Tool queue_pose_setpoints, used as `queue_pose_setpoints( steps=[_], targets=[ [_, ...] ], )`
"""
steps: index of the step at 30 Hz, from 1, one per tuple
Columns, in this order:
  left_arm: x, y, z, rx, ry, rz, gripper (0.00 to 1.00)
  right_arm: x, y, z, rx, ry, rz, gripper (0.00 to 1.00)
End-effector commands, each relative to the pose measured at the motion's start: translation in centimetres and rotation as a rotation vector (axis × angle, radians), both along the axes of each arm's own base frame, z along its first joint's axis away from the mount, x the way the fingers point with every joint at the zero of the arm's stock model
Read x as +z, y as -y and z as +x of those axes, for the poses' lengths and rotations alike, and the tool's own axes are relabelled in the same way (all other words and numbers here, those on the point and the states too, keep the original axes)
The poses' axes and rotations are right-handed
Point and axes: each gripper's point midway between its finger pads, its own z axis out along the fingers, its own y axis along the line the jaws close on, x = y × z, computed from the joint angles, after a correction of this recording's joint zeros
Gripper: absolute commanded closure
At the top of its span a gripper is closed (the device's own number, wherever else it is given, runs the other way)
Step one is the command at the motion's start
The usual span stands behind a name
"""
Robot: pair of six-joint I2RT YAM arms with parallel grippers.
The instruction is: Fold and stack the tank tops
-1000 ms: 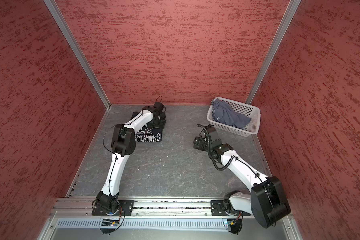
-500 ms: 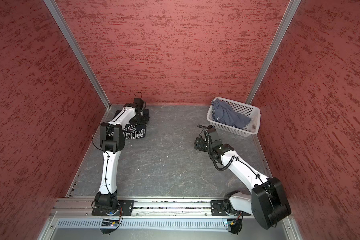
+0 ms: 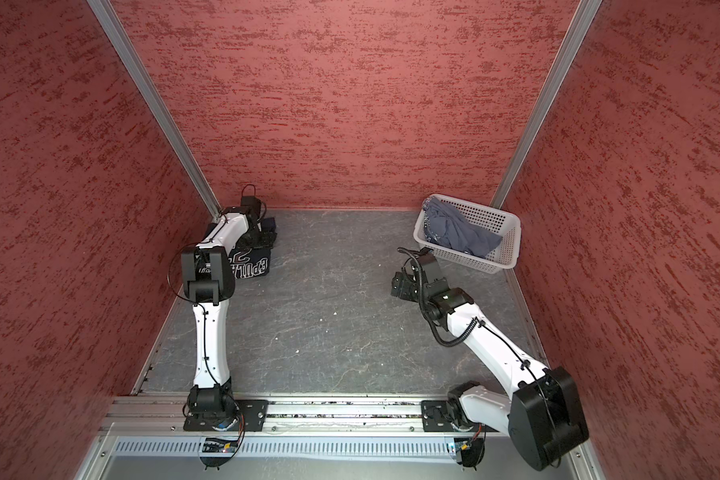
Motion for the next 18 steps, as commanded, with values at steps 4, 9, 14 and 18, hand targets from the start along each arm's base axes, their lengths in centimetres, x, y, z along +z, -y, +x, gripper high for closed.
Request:
queue_pose_setpoints(
  steps=[4,9,14,18],
  targets=[
    [6.5,4.2,-1.4,0.013,0.100,-0.050,0.09,4.7,2.0,1.9,-0.091,0.096,-0.088,0.08],
    [13.6,8.8,-5.1,0.006,0.312,-0.208,0.04,7.5,6.7,6.4,-0.260,0.117,-0.310,0.04],
    [17.0,12.4,-10.6,-0.084,0.482,-0.348,0.00,6.0,11.6,12.8,-0.364,0.055,-0.357,0.03],
    [17.4,13.3,-14.6,-0.092,0.593,-0.516,0.00,3.5,14.5,17.7,-0.398,0.017,-0.326,0.01]
  ],
)
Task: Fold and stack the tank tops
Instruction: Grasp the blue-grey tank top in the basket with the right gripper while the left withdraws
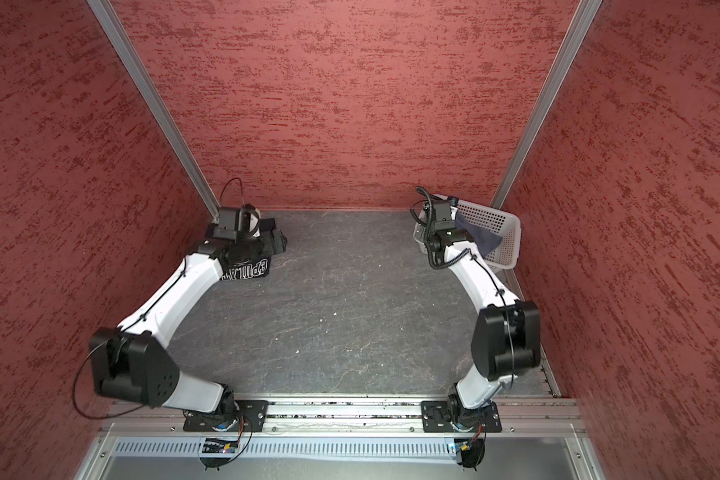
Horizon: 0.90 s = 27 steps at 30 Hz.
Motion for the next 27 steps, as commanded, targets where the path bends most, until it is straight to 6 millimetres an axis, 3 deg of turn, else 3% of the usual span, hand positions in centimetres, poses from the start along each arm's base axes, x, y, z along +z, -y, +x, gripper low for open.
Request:
queue_pose_setpoints(
  steps=[1,6,13,15,17,19,22,26,27],
  targets=[
    [-1.0,1.3,-1.3,-0.030,0.071,-0.178,0.00,-1.9,2.4,2.9,-0.023,-0.037,-0.013,0.01],
    [-2.9,1.2,-4.5,-0.043,0.097,-0.272,0.00,-6.0,4.3,7.7,0.011,-0.093,0.041,0.01],
    [-6.0,2.0,-6.7,-0.076,0.065,-0.298,0.00,-11.7,6.4,11.1,0.001,-0.203,0.085,0.05],
    [-6.6,2.1,-6.9,-0.082,0.061,-0.295,0.00,-12.9,6.9,11.5,-0.011,-0.223,0.085,0.11],
    [-7.0,2.0,-7.0,-0.082,0.062,-0.293,0.00,-13.7,7.5,11.8,-0.032,-0.238,0.059,0.31],
    [-7.1,2.0,-7.1,-0.079,0.069,-0.290,0.00,-13.4,8.3,11.6,-0.076,-0.225,-0.004,0.52],
    [-6.9,1.8,-7.1,-0.077,0.095,-0.285,0.00,-10.1,8.2,11.2,-0.091,-0.135,-0.068,0.79],
    [-7.0,1.6,-7.3,-0.072,0.100,-0.278,0.00,-3.8,7.6,9.4,-0.106,0.020,-0.133,0.91],
    [-7.1,1.6,-7.3,-0.071,0.099,-0.278,0.00,-1.5,7.3,8.9,-0.110,0.070,-0.139,0.93]
  ],
)
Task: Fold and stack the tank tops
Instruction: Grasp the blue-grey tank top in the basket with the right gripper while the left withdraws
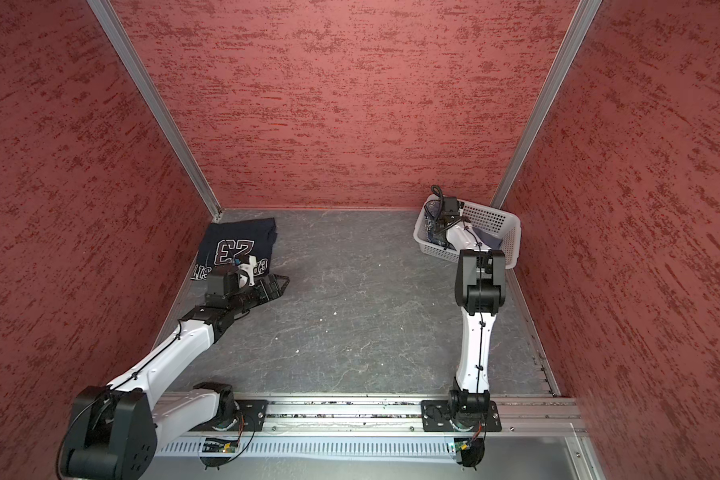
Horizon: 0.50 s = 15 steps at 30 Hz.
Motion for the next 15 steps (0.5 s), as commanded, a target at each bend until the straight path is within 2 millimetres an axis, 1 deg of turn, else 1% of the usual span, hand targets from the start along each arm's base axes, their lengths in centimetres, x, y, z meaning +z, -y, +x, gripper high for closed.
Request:
queue_pose_setpoints(
  steps=[1,4,5,8,11,14,15],
  targets=[
    [0.7,0.1,0.4,0.000,0.044,-0.004,0.00,10.9,0.3,-0.1,-0.041,0.263,-0.090,0.95],
    [0.7,0.3,0.3,-0.008,0.040,-0.005,0.00,14.6,-0.3,-1.8,-0.049,0.331,-0.112,0.99],
    [0.7,0.3,0.3,-0.011,0.042,-0.005,0.00,15.6,-0.6,-2.3,-0.045,0.349,-0.119,1.00],
    [0.8,0.4,0.2,-0.012,0.044,-0.003,0.00,19.4,-1.9,-4.1,-0.033,0.416,-0.147,1.00],
    [0.9,0.3,0.2,-0.007,0.041,0.004,0.00,23.3,-3.8,-5.9,-0.009,0.494,-0.159,1.00],
    [0.8,0.4,0.1,-0.011,0.039,0.008,0.00,27.3,-6.1,-7.9,0.028,0.582,-0.146,0.99],
    [0.8,0.4,0.1,-0.012,0.037,0.009,0.00,28.7,-7.1,-8.6,0.051,0.613,-0.136,0.99]
  ],
)
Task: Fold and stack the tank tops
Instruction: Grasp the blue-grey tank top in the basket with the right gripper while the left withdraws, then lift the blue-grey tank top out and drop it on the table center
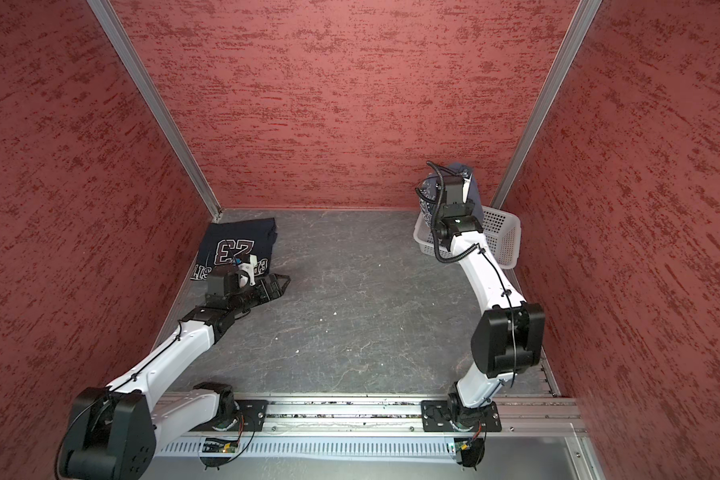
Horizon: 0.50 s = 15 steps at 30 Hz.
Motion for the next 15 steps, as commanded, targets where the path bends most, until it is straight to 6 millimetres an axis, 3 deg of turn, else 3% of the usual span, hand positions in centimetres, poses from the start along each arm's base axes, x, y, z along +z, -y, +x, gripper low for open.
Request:
queue_pose_setpoints(
  steps=[1,4,7,11,15],
  targets=[
    [0.5,0.1,0.1,-0.002,0.025,0.010,0.00,5.5,-1.9,-2.1,0.025,0.139,-0.008,0.99],
    [0.5,0.0,0.1,0.000,0.022,0.015,0.00,8.5,-5.8,-4.0,0.134,0.187,0.002,0.99],
    [0.5,-0.1,0.1,0.007,0.024,0.025,0.00,9.5,-10.0,-5.6,0.247,0.173,0.011,0.99],
    [0.5,-0.5,0.0,0.021,0.027,0.039,0.00,8.0,-16.1,-7.3,0.415,0.116,0.029,0.99],
    [0.2,-0.6,0.1,0.028,0.025,0.049,0.00,3.2,-21.5,-8.5,0.564,0.008,0.077,0.98]
  ],
)
